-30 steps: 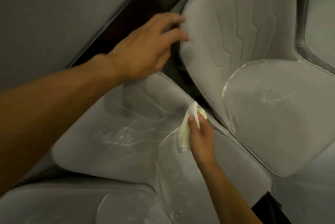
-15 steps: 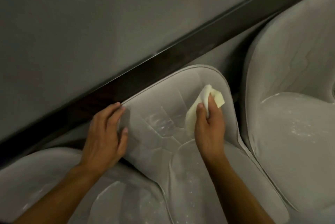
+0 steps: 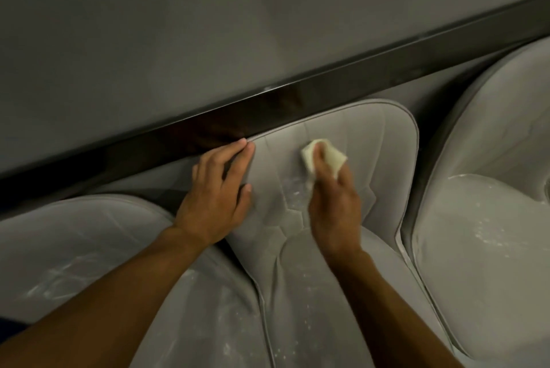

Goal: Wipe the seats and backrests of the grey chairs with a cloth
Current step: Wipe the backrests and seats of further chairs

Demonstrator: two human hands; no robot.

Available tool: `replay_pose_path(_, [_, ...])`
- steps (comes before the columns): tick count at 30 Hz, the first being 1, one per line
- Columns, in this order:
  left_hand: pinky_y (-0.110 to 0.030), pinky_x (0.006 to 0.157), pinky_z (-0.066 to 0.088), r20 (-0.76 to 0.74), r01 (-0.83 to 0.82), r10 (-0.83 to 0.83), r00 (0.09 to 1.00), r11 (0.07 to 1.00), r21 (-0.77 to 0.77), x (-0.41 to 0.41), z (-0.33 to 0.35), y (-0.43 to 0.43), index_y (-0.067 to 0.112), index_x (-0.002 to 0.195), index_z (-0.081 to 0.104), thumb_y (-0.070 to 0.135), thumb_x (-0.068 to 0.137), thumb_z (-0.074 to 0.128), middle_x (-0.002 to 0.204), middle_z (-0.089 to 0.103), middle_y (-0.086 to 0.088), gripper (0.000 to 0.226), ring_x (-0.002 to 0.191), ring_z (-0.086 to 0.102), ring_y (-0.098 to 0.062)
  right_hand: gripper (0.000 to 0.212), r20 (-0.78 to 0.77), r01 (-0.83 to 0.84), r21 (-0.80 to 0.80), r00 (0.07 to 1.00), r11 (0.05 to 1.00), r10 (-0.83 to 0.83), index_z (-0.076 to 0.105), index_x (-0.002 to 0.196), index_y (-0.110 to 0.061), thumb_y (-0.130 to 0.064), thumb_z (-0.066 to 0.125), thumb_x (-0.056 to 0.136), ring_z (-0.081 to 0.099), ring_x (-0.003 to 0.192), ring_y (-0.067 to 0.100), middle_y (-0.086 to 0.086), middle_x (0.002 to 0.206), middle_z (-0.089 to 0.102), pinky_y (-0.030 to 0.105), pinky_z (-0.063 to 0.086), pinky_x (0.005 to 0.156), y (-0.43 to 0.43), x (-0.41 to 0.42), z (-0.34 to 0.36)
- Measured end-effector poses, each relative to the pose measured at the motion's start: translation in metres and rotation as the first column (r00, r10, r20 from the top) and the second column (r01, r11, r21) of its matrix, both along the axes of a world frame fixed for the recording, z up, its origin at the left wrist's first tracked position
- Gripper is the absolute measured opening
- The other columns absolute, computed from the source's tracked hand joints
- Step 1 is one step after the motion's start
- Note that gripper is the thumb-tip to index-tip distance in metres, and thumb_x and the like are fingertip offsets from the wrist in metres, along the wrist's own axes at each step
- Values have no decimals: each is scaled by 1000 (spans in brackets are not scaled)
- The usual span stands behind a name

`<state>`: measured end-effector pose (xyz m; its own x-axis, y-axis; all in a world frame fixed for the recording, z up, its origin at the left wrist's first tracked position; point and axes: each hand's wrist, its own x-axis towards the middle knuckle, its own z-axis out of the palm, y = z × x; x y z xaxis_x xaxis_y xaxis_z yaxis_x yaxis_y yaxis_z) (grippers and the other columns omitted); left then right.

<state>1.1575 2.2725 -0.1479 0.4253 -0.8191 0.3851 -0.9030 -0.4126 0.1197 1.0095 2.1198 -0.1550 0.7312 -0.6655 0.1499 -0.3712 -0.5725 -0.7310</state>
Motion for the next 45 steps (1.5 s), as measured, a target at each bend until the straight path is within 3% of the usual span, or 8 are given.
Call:
replay_pose_path(5, [-43, 95, 39, 6, 3, -3, 1000, 998, -65, 1, -6, -1, 3, 147, 48, 23, 89, 58, 147, 39, -14, 62, 124, 44, -31, 42, 29, 232, -87, 973, 969, -230, 45, 145, -27, -19, 44, 104, 57, 118, 9, 2, 133, 57, 32, 47, 106, -10, 12, 4])
replay_pose_path(12, [-46, 97, 40, -28, -11, 9, 1000, 998, -64, 1, -9, -2, 6, 149, 45, 26, 96, 54, 148, 38, -13, 57, 125, 43, -31, 44, -66, -303, -151, 953, 941, 296, 42, 147, -37, -31, 49, 104, 54, 126, 16, -2, 141, 54, 39, 44, 109, 47, 10, -30])
replay_pose_path(18, [-48, 93, 41, -31, -19, 17, 999, 998, -65, 1, -8, -3, 6, 149, 45, 20, 92, 55, 147, 37, -12, 59, 122, 43, -31, 49, 68, 210, 48, 975, 977, -212, 44, 148, -17, -13, 49, 100, 54, 121, 27, 9, 138, 53, 23, 39, 103, 3, -3, -16])
replay_pose_path(22, [-46, 93, 39, -29, -18, 16, 999, 998, -68, 0, -9, -4, 6, 148, 46, 22, 93, 54, 147, 37, -11, 59, 121, 44, -31, 44, 53, 440, 133, 892, 888, -449, 38, 148, -23, -31, 41, 105, 48, 108, -4, -17, 123, 48, 6, 37, 90, -25, 8, 5])
replay_pose_path(26, [-47, 94, 39, -18, -12, 11, 1000, 997, -78, 2, -11, -4, 5, 148, 47, 20, 92, 57, 147, 37, -12, 59, 120, 45, -32, 48, 84, 238, -69, 969, 969, -232, 37, 151, -21, -21, 46, 103, 35, 118, -16, -25, 133, 37, -2, 24, 101, -5, 31, 5])
replay_pose_path(32, [-49, 95, 41, -34, -31, 29, 999, 996, -81, 0, -10, -4, 6, 149, 46, 24, 98, 50, 147, 40, -13, 54, 122, 45, -33, 59, -27, -220, -281, 975, 934, 221, 37, 152, -22, -12, 52, 96, 58, 111, 30, 13, 133, 52, 45, 54, 90, 31, 25, -8])
replay_pose_path(41, [-50, 92, 37, -12, -66, 65, 998, 995, -74, -5, -10, -7, 8, 150, 42, 20, 93, 51, 147, 37, -14, 59, 121, 43, -35, 52, -161, 553, 10, 823, 833, -544, 34, 153, -28, -22, 44, 102, 47, 130, 35, 10, 152, 38, 44, 39, 107, -100, -17, 1])
replay_pose_path(45, [-54, 91, 42, -15, -74, 73, 997, 994, -76, -5, -12, -7, 9, 149, 41, 21, 93, 50, 146, 36, -13, 58, 121, 42, -35, 50, -43, 516, 96, 857, 852, -514, 33, 154, -20, -19, 41, 105, 36, 128, -2, 1, 151, 39, 2, 17, 107, -79, -6, 8])
